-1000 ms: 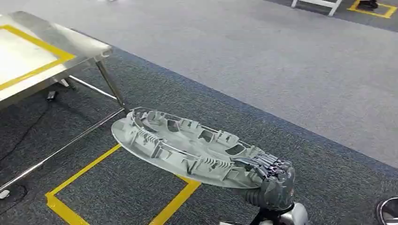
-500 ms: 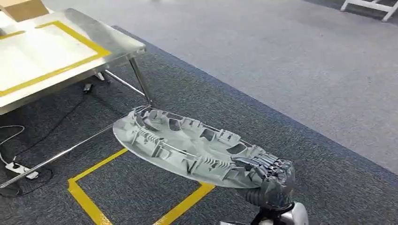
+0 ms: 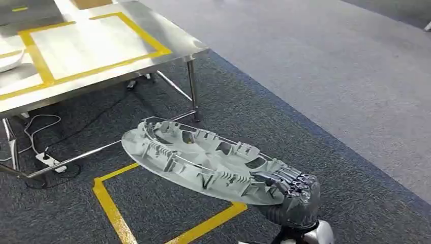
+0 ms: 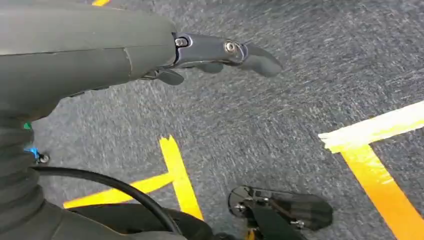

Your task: Take the parts from the cabinet and place them on the table.

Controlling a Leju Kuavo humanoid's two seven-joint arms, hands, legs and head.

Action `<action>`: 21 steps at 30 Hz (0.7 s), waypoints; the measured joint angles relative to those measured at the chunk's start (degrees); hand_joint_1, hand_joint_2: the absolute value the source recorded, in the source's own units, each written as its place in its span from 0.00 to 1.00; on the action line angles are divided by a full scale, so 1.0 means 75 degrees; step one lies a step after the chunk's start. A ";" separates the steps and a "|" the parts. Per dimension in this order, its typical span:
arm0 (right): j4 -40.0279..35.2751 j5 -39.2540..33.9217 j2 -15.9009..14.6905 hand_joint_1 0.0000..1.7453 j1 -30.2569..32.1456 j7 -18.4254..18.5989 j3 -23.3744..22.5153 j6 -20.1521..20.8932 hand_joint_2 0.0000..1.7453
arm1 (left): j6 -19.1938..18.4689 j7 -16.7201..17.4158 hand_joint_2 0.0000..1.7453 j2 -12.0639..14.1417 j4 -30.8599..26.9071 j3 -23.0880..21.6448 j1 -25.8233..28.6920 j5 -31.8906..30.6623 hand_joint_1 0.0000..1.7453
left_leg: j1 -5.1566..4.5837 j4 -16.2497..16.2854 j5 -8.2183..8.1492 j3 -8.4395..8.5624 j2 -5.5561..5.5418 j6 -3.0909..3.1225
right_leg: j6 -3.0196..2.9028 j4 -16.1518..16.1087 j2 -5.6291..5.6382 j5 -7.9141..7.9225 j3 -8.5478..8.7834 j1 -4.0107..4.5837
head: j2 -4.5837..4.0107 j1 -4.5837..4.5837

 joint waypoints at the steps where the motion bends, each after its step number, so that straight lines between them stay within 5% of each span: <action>1: 0.0000 -0.0006 0.0000 1.00 0.0012 0.0000 0.0000 0.0000 1.00 | 0.0000 0.0000 1.00 -0.0009 0.0000 0.0000 -0.0011 0.0000 0.00 | -0.0002 0.0000 0.0000 -0.0002 -0.0095 0.0010 | 0.0007 0.0627 0.0094 -0.0270 -0.0315 -0.0001 | 0.0000 0.0038; 3: 0.0006 -0.0003 0.0000 1.00 0.0018 0.0006 -0.0006 0.0000 1.00 | 0.0000 0.0000 1.00 -0.0015 0.0000 0.0000 -0.0001 0.0000 0.00 | -0.0014 0.0002 -0.0003 0.0006 -0.0286 0.0015 | 0.0014 0.1591 0.0142 -0.0524 -0.0872 0.0006 | 0.0000 0.0041; 4: 0.0009 -0.0003 0.0000 1.00 0.0029 0.0009 -0.0014 0.0000 1.00 | 0.0000 0.0003 1.00 -0.0012 0.0000 0.0000 0.0005 0.0000 0.00 | -0.0014 0.0003 -0.0004 0.0015 -0.0386 0.0014 | 0.0005 0.1564 0.0143 -0.0355 -0.0925 0.0006 | 0.0000 0.0035; 6: 0.0009 -0.0003 0.0000 1.00 0.0026 0.0009 -0.0017 0.0000 1.00 | 0.0000 0.0003 1.00 -0.0012 0.0000 0.0000 0.0004 0.0000 0.00 | -0.0010 0.0010 -0.0010 0.0051 -0.0610 0.0005 | -0.0026 0.0529 0.0198 0.0395 -0.0528 -0.0003 | 0.0000 0.0041; 7: 0.0009 -0.0003 0.0000 1.00 0.0019 0.0009 -0.0017 0.0000 1.00 | 0.0000 0.0003 1.00 -0.0015 0.0000 0.0000 0.0001 0.0000 0.00 | -0.0004 0.0021 -0.0024 0.0070 -0.0698 -0.0017 | -0.0043 -0.0167 0.0343 0.0760 -0.0227 -0.0021 | 0.0000 0.0044; 8: 0.0009 -0.0003 0.0000 1.00 0.0011 0.0006 -0.0017 0.0000 1.00 | 0.0000 0.0003 1.00 -0.0017 0.0000 0.0000 -0.0001 0.0000 0.00 | -0.0004 0.0029 -0.0033 0.0064 -0.0766 -0.0049 | -0.0056 -0.0542 0.0689 0.0748 -0.0047 -0.0050 | 0.0000 0.0041; 9: 0.0003 -0.0003 0.0003 1.00 0.0022 0.0003 -0.0017 0.0000 1.00 | 0.0000 0.0000 1.00 -0.0017 0.0000 0.0000 -0.0017 0.0000 0.00 | -0.0038 0.0101 -0.0051 0.0005 -0.0867 -0.0093 | -0.0066 -0.0759 0.0713 0.0698 0.0063 -0.0070 | 0.0000 0.0038; 12: 0.0009 -0.0003 0.0003 1.00 0.0014 0.0009 -0.0023 0.0000 1.00 | -0.0003 0.0003 1.00 -0.0015 0.0000 0.0000 0.0027 0.0000 0.00 | 0.0026 0.0050 0.0035 -0.0058 -0.1025 -0.0230 | -0.0145 -0.0703 0.0560 0.0733 0.0070 -0.0002 | 0.0000 0.0035; 13: 0.0009 -0.0003 0.0009 1.00 0.0012 0.0009 -0.0020 0.0000 1.00 | -0.0003 0.0000 1.00 0.0003 0.0000 0.0000 0.0029 0.0000 0.00 | 0.0027 0.0085 -0.0015 -0.0073 -0.1080 -0.0263 | -0.0203 -0.0775 0.0445 0.0769 0.0106 -0.0098 | 0.0000 0.0035; 15: 0.0006 -0.0003 0.0026 1.00 0.0008 0.0009 -0.0020 0.0000 1.00 | 0.0000 0.0003 1.00 -0.0009 0.0000 0.0000 0.0016 0.0000 0.00 | -0.0010 0.0657 -0.0390 -0.0313 -0.0497 -0.0354 | -0.0277 -0.0785 0.0279 0.0743 0.0147 -0.0075 | 0.0000 -0.0076; 18: 0.0006 -0.0075 0.0029 1.00 0.0018 -0.0011 -0.0029 0.0000 1.00 | -0.0020 -0.0014 1.00 0.0000 0.0000 0.0000 0.0003 0.0006 0.00 | 0.0052 0.2329 -0.1056 -0.1104 -0.0255 -0.0444 | -0.0315 -0.0781 -0.0004 0.0704 0.0169 -0.0046 | 0.0000 -0.0082; 19: -0.0018 -0.0199 0.0050 1.00 0.0025 -0.0053 -0.0044 0.0000 1.00 | -0.0053 -0.0050 1.00 0.0000 0.0000 0.0000 0.0015 0.0032 0.00 | 0.0068 0.2385 -0.0980 -0.1142 -0.0248 -0.0459 | -0.0308 -0.0781 -0.0036 0.0690 0.0182 -0.0045 | 0.0000 -0.0073; 21: -0.0148 -0.0370 0.0099 1.00 0.0014 -0.0093 -0.0073 0.0000 1.00 | -0.0099 -0.0111 1.00 0.0014 0.0000 0.0006 0.0026 0.0085 0.00 | 0.0081 0.1559 -0.0392 -0.0731 -0.0229 -0.0448 | -0.0295 -0.0779 -0.0123 0.0666 0.0221 -0.0046 | 0.0000 -0.0079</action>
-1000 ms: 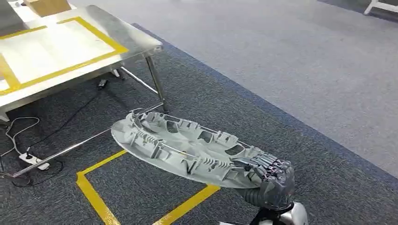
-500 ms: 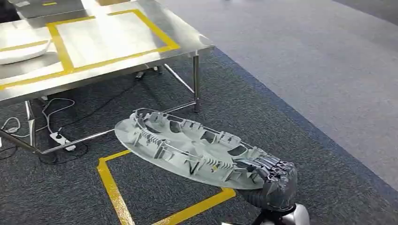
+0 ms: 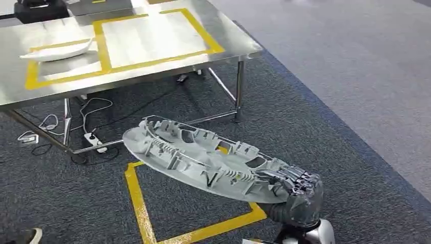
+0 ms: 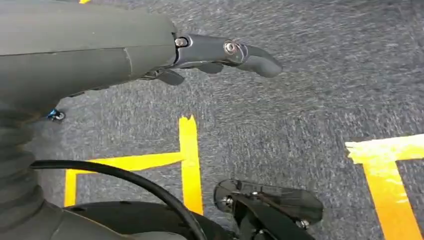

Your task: Take the parts from the cabinet and place them on the table.

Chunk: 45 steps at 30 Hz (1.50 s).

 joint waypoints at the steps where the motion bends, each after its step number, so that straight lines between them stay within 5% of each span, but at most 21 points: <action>1: -0.0053 -0.0033 0.0023 1.00 -0.0012 -0.0003 0.0000 0.0000 1.00 | -0.0006 -0.0017 1.00 0.0000 0.0000 0.0000 0.0001 0.0000 0.00 | -0.0001 -0.0690 0.0344 0.0345 0.0024 0.0036 | 0.0016 0.0000 -0.0013 -0.0017 0.0036 -0.0001 | 0.0000 0.0003; 2: -0.0114 -0.0035 0.0052 1.00 -0.0023 -0.0003 -0.0009 0.0000 1.00 | -0.0006 -0.0026 1.00 0.0000 0.0000 0.0003 0.0002 0.0000 0.00 | -0.0012 -0.1297 0.0513 0.0632 0.0093 0.0093 | 0.0040 -0.0002 -0.0030 -0.0038 0.0054 0.0000 | 0.0000 0.0003; 3: -0.0155 -0.0044 0.0067 1.00 -0.0031 -0.0003 -0.0023 0.0000 1.00 | -0.0009 -0.0029 1.00 0.0000 0.0000 0.0009 -0.0007 0.0000 0.00 | -0.0055 -0.1437 0.0395 0.0724 0.0111 0.0121 | 0.0087 0.0026 -0.0031 -0.0062 0.0037 0.0068 | 0.0000 0.0000; 7: -0.0283 -0.0082 0.0084 1.00 -0.0018 -0.0006 -0.0082 0.0000 1.00 | -0.0009 -0.0052 1.00 0.0006 0.0000 0.0015 -0.0002 0.0009 0.00 | -0.0048 -0.1542 0.0346 0.0738 0.0083 0.0271 | 0.0263 -0.0044 -0.0066 -0.0065 0.0074 0.0054 | 0.0000 0.0009; 8: -0.0310 -0.0085 0.0084 1.00 -0.0008 -0.0006 -0.0090 0.0000 1.00 | -0.0009 -0.0055 1.00 -0.0003 0.0000 0.0015 0.0008 0.0006 0.00 | -0.0009 -0.1602 0.0375 0.0797 0.0086 0.0314 | 0.0295 0.0065 0.0050 -0.0161 -0.0002 0.0030 | 0.0000 0.0024; 11: -0.0342 -0.0088 0.0082 1.00 -0.0005 -0.0006 -0.0090 0.0000 1.00 | -0.0009 -0.0058 1.00 -0.0017 0.0000 0.0018 -0.0034 0.0006 0.00 | -0.0012 -0.1609 0.0359 0.0799 0.0065 0.0415 | 0.0335 0.1741 0.0256 -0.0972 -0.0849 0.0024 | 0.0000 0.0044; 13: -0.0341 -0.0082 0.0082 1.00 0.0025 -0.0006 -0.0096 0.0000 1.00 | -0.0009 -0.0058 1.00 -0.0011 0.0000 0.0017 -0.0025 0.0006 0.00 | -0.0021 -0.1603 0.0351 0.0805 0.0038 0.0424 | 0.0349 0.2457 0.0267 -0.1076 -0.1306 0.0024 | 0.0000 0.0044; 15: -0.0342 -0.0076 0.0082 1.00 0.0038 -0.0006 -0.0111 0.0000 1.00 | -0.0009 -0.0058 1.00 -0.0014 0.0000 0.0017 -0.0029 0.0006 0.00 | -0.0020 -0.1599 0.0335 0.0832 -0.0011 0.0415 | 0.0335 0.1808 0.0267 -0.0502 -0.1084 0.0022 | 0.0000 0.0047; 17: -0.0342 -0.0076 0.0082 1.00 0.0032 -0.0006 -0.0117 0.0000 1.00 | -0.0009 -0.0058 1.00 -0.0026 0.0000 0.0018 -0.0036 0.0006 0.00 | -0.0018 -0.1595 0.0293 0.0894 -0.0051 0.0360 | 0.0282 0.0335 0.0284 0.0247 -0.0409 0.0013 | 0.0000 0.0050; 23: -0.0362 -0.0056 0.0084 1.00 0.0040 -0.0012 -0.0134 0.0000 1.00 | -0.0011 -0.0058 1.00 -0.0014 0.0000 0.0020 -0.0038 0.0006 0.00 | -0.0034 -0.1469 0.0193 0.0839 -0.0061 0.0129 | 0.0087 -0.0002 0.0286 0.0183 -0.0189 0.0002 | 0.0000 0.0038; 25: -0.0362 -0.0050 0.0084 1.00 0.0037 -0.0012 -0.0131 0.0000 1.00 | -0.0012 -0.0067 1.00 -0.0014 0.0000 0.0020 -0.0044 0.0003 0.00 | -0.0017 -0.0772 -0.0244 0.0542 -0.0016 0.0050 | 0.0021 -0.0002 0.0260 0.0155 -0.0170 0.0002 | 0.0000 -0.0026; 27: -0.0359 -0.0009 0.0084 1.00 0.0038 -0.0012 -0.0134 0.0000 1.00 | -0.0020 -0.0081 1.00 -0.0009 0.0000 0.0020 -0.0035 0.0000 0.00 | -0.0003 0.0501 -0.0780 -0.0043 -0.0014 0.0004 | 0.0000 0.0000 0.0231 0.0141 -0.0164 0.0010 | 0.0000 -0.0023; 28: -0.0359 0.0011 0.0084 1.00 0.0043 -0.0012 -0.0134 0.0000 1.00 | -0.0029 -0.0096 1.00 -0.0009 0.0000 0.0020 -0.0029 -0.0003 0.00 | -0.0001 0.0802 -0.0811 -0.0194 -0.0014 -0.0006 | 0.0000 0.0001 0.0228 0.0138 -0.0160 0.0011 | 0.0000 -0.0020; 30: -0.0359 0.0020 0.0084 1.00 0.0053 -0.0012 -0.0137 0.0000 1.00 | -0.0029 -0.0134 1.00 -0.0006 0.0000 0.0020 -0.0030 -0.0003 0.00 | -0.0001 0.0325 -0.0348 0.0010 -0.0011 0.0019 | 0.0006 0.0002 0.0229 0.0126 -0.0128 0.0011 | 0.0000 -0.0023; 32: -0.0371 0.0017 0.0084 1.00 0.0087 -0.0012 -0.0137 0.0000 1.00 | -0.0026 -0.0154 1.00 -0.0003 0.0000 0.0026 -0.0031 -0.0003 0.00 | -0.0003 -0.1015 0.0376 0.0636 0.0007 0.0087 | 0.0030 0.0002 0.0231 0.0086 -0.0056 0.0011 | 0.0000 -0.0026; 34: -0.0409 0.0023 0.0084 1.00 0.0139 -0.0012 -0.0149 0.0000 1.00 | -0.0020 -0.0157 1.00 -0.0008 0.0000 0.0061 -0.0036 -0.0006 0.00 | -0.0052 -0.1511 0.0289 0.0867 0.0024 0.0142 | 0.0096 0.0039 0.0237 0.0049 -0.0087 0.0069 | 0.0000 -0.0023; 37: -0.0449 0.0014 0.0084 1.00 0.0196 -0.0012 -0.0152 0.0000 1.00 | -0.0015 -0.0154 1.00 0.0000 0.0000 0.0087 -0.0022 -0.0015 0.00 | -0.0073 -0.1494 0.0250 0.0807 0.0021 0.0243 | 0.0222 -0.0014 0.0215 0.0081 -0.0095 0.0053 | 0.0000 -0.0008; 39: -0.0496 0.0009 0.0084 1.00 0.0243 -0.0012 -0.0154 0.0000 1.00 | -0.0012 -0.0134 1.00 -0.0006 0.0000 0.0096 -0.0019 -0.0017 0.00 | -0.0009 -0.1589 0.0301 0.0859 0.0026 0.0339 | 0.0295 0.0204 0.0252 -0.0121 -0.0233 0.0035 | 0.0000 0.0011; 42: -0.0496 -0.0003 0.0082 1.00 0.0260 -0.0012 -0.0157 0.0000 1.00 | -0.0026 -0.0116 1.00 -0.0006 0.0000 0.0099 -0.0032 -0.0020 0.00 | -0.0027 -0.1588 0.0287 0.0851 0.0026 0.0423 | 0.0345 0.1918 0.0267 -0.0900 -0.1074 0.0036 | 0.0000 0.0035; 43: -0.0487 0.0000 0.0082 1.00 0.0274 -0.0012 -0.0166 0.0000 1.00 | -0.0026 -0.0117 1.00 -0.0003 0.0000 0.0102 -0.0027 -0.0020 0.00 | -0.0035 -0.1587 0.0284 0.0854 0.0026 0.0429 | 0.0357 0.2339 0.0268 -0.0985 -0.1308 0.0037 | 0.0000 0.0038; 45: -0.0487 0.0029 0.0082 1.00 0.0298 -0.0012 -0.0181 0.0000 1.00 | -0.0026 -0.0117 1.00 -0.0003 0.0000 0.0105 -0.0026 -0.0041 0.00 | -0.0039 -0.1584 0.0276 0.0872 0.0011 0.0433 | 0.0345 0.2068 0.0268 -0.0604 -0.1247 0.0036 | 0.0000 0.0038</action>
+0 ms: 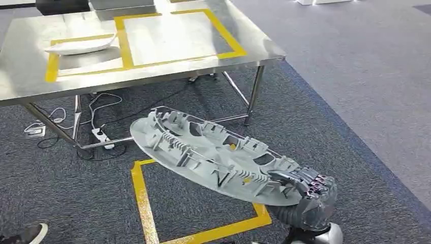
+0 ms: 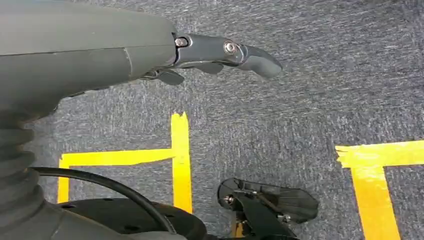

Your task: Take the parts from the cabinet and place them on the table.

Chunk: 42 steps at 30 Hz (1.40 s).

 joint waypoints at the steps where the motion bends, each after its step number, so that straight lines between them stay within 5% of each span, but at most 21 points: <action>1: 0.0000 0.0000 0.0000 1.00 0.0000 0.0000 -0.0006 0.0000 1.00 | -0.0003 0.0000 1.00 0.0000 0.0000 0.0003 -0.0002 -0.0035 0.00 | 0.0000 0.0001 -0.0008 0.0019 -0.0017 -0.0009 | -0.0020 -0.0612 0.0000 0.0373 0.0281 0.0000 | 0.0000 -0.0003; 2: -0.0003 0.0006 0.0000 1.00 0.0000 0.0000 -0.0009 0.0000 1.00 | -0.0003 0.0000 1.00 -0.0003 0.0000 0.0003 -0.0005 -0.0047 0.00 | 0.0000 0.0004 -0.0024 0.0046 -0.0029 -0.0027 | -0.0052 -0.1350 0.0001 0.0733 0.0638 -0.0001 | 0.0000 0.0000; 4: -0.0006 0.0024 0.0000 1.00 0.0003 0.0000 -0.0012 0.0000 1.00 | -0.0003 0.0000 1.00 -0.0006 0.0000 0.0003 -0.0013 -0.0058 0.00 | -0.0073 0.0080 -0.0071 0.0008 -0.0039 -0.0107 | -0.0107 -0.2077 0.0028 0.0757 0.1053 0.0016 | 0.0000 -0.0006; 7: -0.0032 0.0079 0.0000 1.00 0.0089 0.0000 -0.0044 0.0000 1.00 | -0.0012 -0.0009 1.00 -0.0006 0.0000 0.0009 -0.0004 -0.0093 0.00 | -0.0033 0.0040 -0.0033 0.0002 -0.0041 -0.0202 | -0.0193 -0.2019 0.0045 0.0763 0.0988 0.0050 | 0.0000 -0.0012; 9: -0.0070 0.0099 0.0003 1.00 0.0120 0.0000 -0.0047 0.0000 1.00 | -0.0029 -0.0020 1.00 -0.0003 0.0000 0.0009 -0.0009 -0.0105 0.00 | -0.0017 0.0201 -0.0192 -0.0046 -0.0023 -0.0303 | -0.0282 -0.2073 0.0016 0.0793 0.1029 -0.0019 | 0.0000 -0.0026; 12: -0.0093 0.0108 0.0003 1.00 0.0138 0.0000 -0.0044 0.0000 1.00 | -0.0052 -0.0023 1.00 0.0009 0.0000 0.0023 -0.0009 -0.0111 0.00 | 0.0028 0.1793 -0.1000 -0.0751 -0.0010 -0.0404 | -0.0359 -0.2072 -0.0015 0.0763 0.1061 -0.0023 | 0.0000 -0.0058; 14: -0.0093 0.0126 0.0003 1.00 0.0177 0.0000 -0.0044 0.0000 1.00 | -0.0061 -0.0026 1.00 0.0009 0.0000 0.0032 0.0006 -0.0111 0.00 | 0.0038 0.2437 -0.1091 -0.1084 -0.0007 -0.0428 | -0.0365 -0.2071 -0.0018 0.0748 0.1087 -0.0023 | 0.0000 -0.0064; 15: -0.0096 0.0126 0.0003 1.00 0.0205 0.0000 -0.0047 0.0000 1.00 | -0.0064 -0.0032 1.00 0.0015 0.0000 0.0038 0.0010 -0.0111 0.00 | 0.0046 0.2238 -0.0863 -0.1000 -0.0006 -0.0424 | -0.0359 -0.2070 -0.0014 0.0732 0.1107 -0.0024 | 0.0000 -0.0061; 18: -0.0111 0.0125 0.0003 1.00 0.0229 0.0000 -0.0044 0.0000 1.00 | -0.0064 -0.0035 1.00 0.0023 0.0000 0.0041 0.0008 -0.0111 0.00 | 0.0050 0.0391 0.0144 -0.0173 0.0016 -0.0349 | -0.0300 -0.2071 -0.0004 0.0669 0.1203 -0.0024 | 0.0000 -0.0067; 20: -0.0128 0.0126 0.0003 1.00 0.0229 0.0000 -0.0044 0.0000 1.00 | -0.0070 -0.0041 1.00 0.0020 0.0000 0.0044 -0.0022 -0.0111 0.00 | 0.0008 0.0140 -0.0034 -0.0070 0.0025 -0.0288 | -0.0215 -0.2031 0.0005 0.0644 0.1158 0.0036 | 0.0000 -0.0055; 24: -0.0140 0.0129 0.0003 1.00 0.0233 0.0000 -0.0044 0.0000 1.00 | -0.0070 -0.0041 1.00 0.0017 0.0000 0.0050 0.0013 -0.0099 0.00 | 0.0038 0.0023 0.0004 -0.0027 0.0012 -0.0127 | -0.0050 -0.2045 0.0003 0.0573 0.1116 -0.0007 | 0.0000 -0.0044; 25: -0.0155 0.0131 0.0003 1.00 0.0226 0.0000 -0.0044 0.0000 1.00 | -0.0070 -0.0044 1.00 0.0017 0.0000 0.0052 0.0003 -0.0099 0.00 | 0.0033 0.0012 -0.0001 -0.0008 0.0018 -0.0083 | -0.0033 -0.1734 0.0011 0.0391 0.0992 0.0005 | 0.0000 -0.0003; 27: -0.0152 0.0126 0.0003 1.00 0.0229 0.0000 -0.0044 0.0000 1.00 | -0.0070 -0.0044 1.00 0.0015 0.0000 0.0052 -0.0017 -0.0102 0.00 | 0.0011 0.0014 -0.0013 -0.0010 0.0021 -0.0015 | -0.0016 -0.0512 0.0015 -0.0137 0.0355 0.0009 | 0.0000 0.0047; 29: -0.0149 0.0125 0.0000 1.00 0.0243 0.0000 -0.0058 0.0000 1.00 | -0.0070 -0.0044 1.00 0.0023 0.0000 0.0052 -0.0002 -0.0099 0.00 | -0.0012 0.0019 -0.0033 -0.0002 0.0020 0.0014 | -0.0006 0.0360 0.0013 -0.0321 -0.0181 0.0011 | 0.0000 0.0055; 31: -0.0149 0.0126 0.0000 1.00 0.0254 0.0000 -0.0073 0.0000 1.00 | -0.0070 -0.0044 1.00 0.0020 0.0000 0.0055 0.0003 -0.0099 0.00 | -0.0021 0.0020 -0.0061 0.0041 0.0001 0.0023 | -0.0039 -0.0157 0.0013 0.0213 -0.0041 0.0012 | 0.0000 0.0052; 33: -0.0149 0.0126 0.0000 1.00 0.0251 0.0000 -0.0079 0.0000 1.00 | -0.0073 -0.0044 1.00 0.0015 0.0000 0.0055 0.0001 -0.0099 0.00 | -0.0023 0.0021 -0.0115 0.0124 -0.0020 -0.0012 | -0.0105 -0.1503 0.0014 0.0931 0.0583 0.0016 | 0.0000 0.0049; 35: -0.0152 0.0140 0.0003 1.00 0.0240 0.0000 -0.0084 0.0000 1.00 | -0.0087 -0.0044 1.00 0.0015 0.0000 0.0055 -0.0008 -0.0102 0.00 | -0.0083 0.0078 -0.0175 0.0100 -0.0036 -0.0100 | -0.0160 -0.2038 0.0024 0.0861 0.0893 0.0040 | 0.0000 0.0050; 38: -0.0149 0.0134 0.0003 1.00 0.0251 0.0000 -0.0122 0.0000 1.00 | -0.0105 -0.0041 1.00 0.0017 0.0000 0.0055 -0.0008 -0.0111 0.00 | -0.0060 0.0033 -0.0158 0.0120 -0.0028 -0.0186 | -0.0232 -0.2022 0.0036 0.0875 0.0875 0.0065 | 0.0000 0.0046; 39: -0.0149 0.0134 0.0003 1.00 0.0242 0.0000 -0.0131 0.0000 1.00 | -0.0105 -0.0044 1.00 0.0020 0.0000 0.0055 -0.0014 -0.0111 0.00 | -0.0042 0.0090 -0.0235 0.0117 -0.0027 -0.0242 | -0.0285 -0.2082 0.0016 0.0906 0.0927 -0.0006 | 0.0000 0.0050; 40: -0.0152 0.0131 0.0003 1.00 0.0234 0.0000 -0.0134 0.0000 1.00 | -0.0108 -0.0041 1.00 0.0020 0.0000 0.0055 -0.0014 -0.0114 0.00 | -0.0047 0.0313 -0.0377 0.0035 -0.0014 -0.0297 | -0.0322 -0.2083 0.0008 0.0882 0.0953 -0.0005 | 0.0000 0.0009; 42: -0.0151 0.0128 0.0003 1.00 0.0226 0.0000 -0.0134 0.0000 1.00 | -0.0116 -0.0041 1.00 0.0029 0.0000 0.0058 -0.0013 -0.0114 0.00 | 0.0005 0.1400 -0.0918 -0.0476 -0.0008 -0.0372 | -0.0379 -0.2083 -0.0014 0.0844 0.0985 -0.0007 | 0.0000 0.0000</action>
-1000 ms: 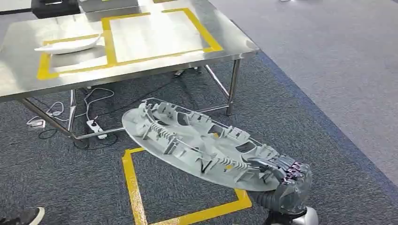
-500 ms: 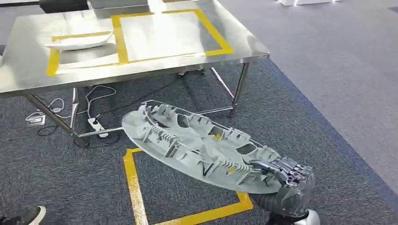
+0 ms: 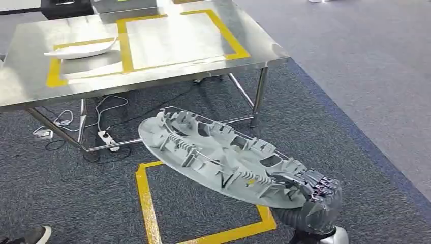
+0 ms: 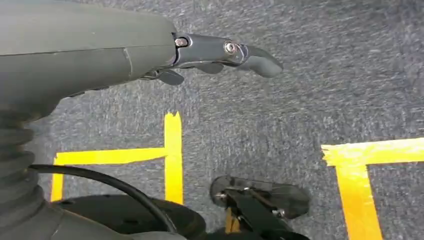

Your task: Take the parts from the cabinet and place them on the table.

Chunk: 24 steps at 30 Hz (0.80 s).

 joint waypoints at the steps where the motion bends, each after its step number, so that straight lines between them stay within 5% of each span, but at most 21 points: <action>1: 0.0003 0.0000 0.0000 1.00 0.0001 0.0000 -0.0006 0.0000 1.00 | -0.0006 0.0000 1.00 0.0006 0.0000 0.0003 0.0005 0.0003 0.00 | 0.0012 0.0584 -0.0222 -0.0298 0.0001 -0.0022 | -0.0010 0.0001 -0.0004 -0.0013 0.0010 0.0001 | 0.0000 0.0006; 2: 0.0006 0.0000 0.0000 1.00 0.0008 0.0000 -0.0015 0.0000 1.00 | -0.0024 -0.0003 1.00 0.0006 0.0000 0.0012 0.0015 0.0000 0.00 | 0.0022 0.0968 -0.0284 -0.0514 0.0001 -0.0037 | -0.0015 0.0002 -0.0001 -0.0035 0.0024 0.0000 | 0.0000 -0.0003; 4: 0.0011 -0.0006 0.0000 1.00 0.0026 0.0000 -0.0020 0.0000 1.00 | -0.0023 -0.0003 1.00 0.0009 0.0000 0.0032 0.0023 0.0003 0.00 | 0.0052 0.0707 0.0125 -0.0457 0.0005 -0.0049 | 0.0001 0.0002 0.0013 -0.0079 0.0091 -0.0004 | 0.0000 0.0000; 6: 0.0023 -0.0015 0.0000 1.00 0.0029 0.0000 -0.0020 0.0000 1.00 | -0.0021 -0.0009 1.00 0.0018 0.0000 0.0038 0.0021 0.0000 0.00 | 0.0061 -0.0637 0.0931 0.0133 0.0014 -0.0022 | 0.0046 0.0002 0.0020 -0.0149 0.0220 -0.0013 | 0.0000 0.0000; 7: 0.0023 -0.0018 0.0000 1.00 0.0029 0.0000 -0.0020 0.0000 1.00 | -0.0018 -0.0009 1.00 0.0015 0.0000 0.0041 0.0023 0.0000 0.00 | 0.0056 -0.1091 0.1028 0.0336 0.0038 -0.0003 | 0.0091 0.0001 0.0018 -0.0181 0.0193 -0.0013 | 0.0000 -0.0003; 11: 0.0026 -0.0047 0.0000 1.00 0.0046 0.0000 -0.0023 0.0000 1.00 | -0.0026 -0.0017 1.00 0.0009 0.0000 0.0044 0.0017 0.0000 0.00 | -0.0028 -0.1257 0.0843 0.0382 0.0038 0.0163 | 0.0273 -0.0036 0.0016 -0.0202 0.0228 0.0012 | 0.0000 0.0041; 13: 0.0026 -0.0047 0.0000 1.00 0.0063 0.0000 -0.0020 0.0000 1.00 | -0.0026 -0.0017 1.00 -0.0003 0.0000 0.0050 0.0030 -0.0003 0.00 | 0.0033 -0.1370 0.0874 0.0491 0.0040 0.0274 | 0.0359 0.0106 0.0027 -0.0325 0.0171 0.0000 | 0.0000 0.0064; 15: 0.0026 -0.0050 0.0000 1.00 0.0057 0.0000 -0.0020 0.0000 1.00 | -0.0026 -0.0020 1.00 -0.0009 0.0000 0.0052 0.0000 -0.0009 0.00 | 0.0026 -0.1372 0.0825 0.0517 0.0043 0.0366 | 0.0369 0.1048 0.0028 -0.0754 -0.0332 -0.0005 | 0.0000 0.0120; 17: 0.0029 -0.0047 0.0000 1.00 0.0084 0.0000 -0.0029 0.0000 1.00 | -0.0050 -0.0020 1.00 -0.0009 0.0000 0.0052 0.0008 -0.0032 0.00 | -0.0004 -0.1370 0.0774 0.0548 0.0045 0.0415 | 0.0391 0.2321 0.0027 -0.1144 -0.1102 -0.0002 | 0.0000 0.0120; 19: 0.0046 -0.0050 0.0000 1.00 0.0134 0.0000 -0.0044 0.0000 1.00 | -0.0070 -0.0020 1.00 -0.0009 0.0000 0.0052 0.0028 -0.0073 0.00 | -0.0026 -0.1370 0.0705 0.0637 0.0027 0.0416 | 0.0367 0.2218 0.0028 -0.0756 -0.1210 -0.0002 | 0.0000 0.0122; 21: 0.0046 -0.0050 0.0000 1.00 0.0139 0.0000 -0.0044 0.0000 1.00 | -0.0082 -0.0017 1.00 -0.0011 0.0000 0.0052 0.0031 -0.0090 0.00 | -0.0042 -0.1370 0.0594 0.0806 0.0004 0.0391 | 0.0279 0.0931 0.0027 0.0100 -0.0682 0.0016 | 0.0000 0.0128; 22: 0.0046 -0.0058 0.0000 1.00 0.0137 0.0000 -0.0041 0.0000 1.00 | -0.0091 -0.0020 1.00 -0.0011 0.0000 0.0052 0.0035 -0.0096 0.00 | -0.0040 -0.1374 0.0530 0.0853 0.0005 0.0366 | 0.0221 0.0328 0.0026 0.0307 -0.0437 0.0043 | 0.0000 0.0126; 24: 0.0052 -0.0079 0.0000 1.00 0.0128 0.0000 -0.0038 0.0000 1.00 | -0.0099 -0.0020 1.00 -0.0003 0.0003 0.0052 0.0011 -0.0117 0.00 | -0.0063 -0.1333 0.0463 0.0824 0.0000 0.0267 | 0.0175 0.0106 0.0029 0.0062 -0.0199 0.0072 | 0.0003 0.0099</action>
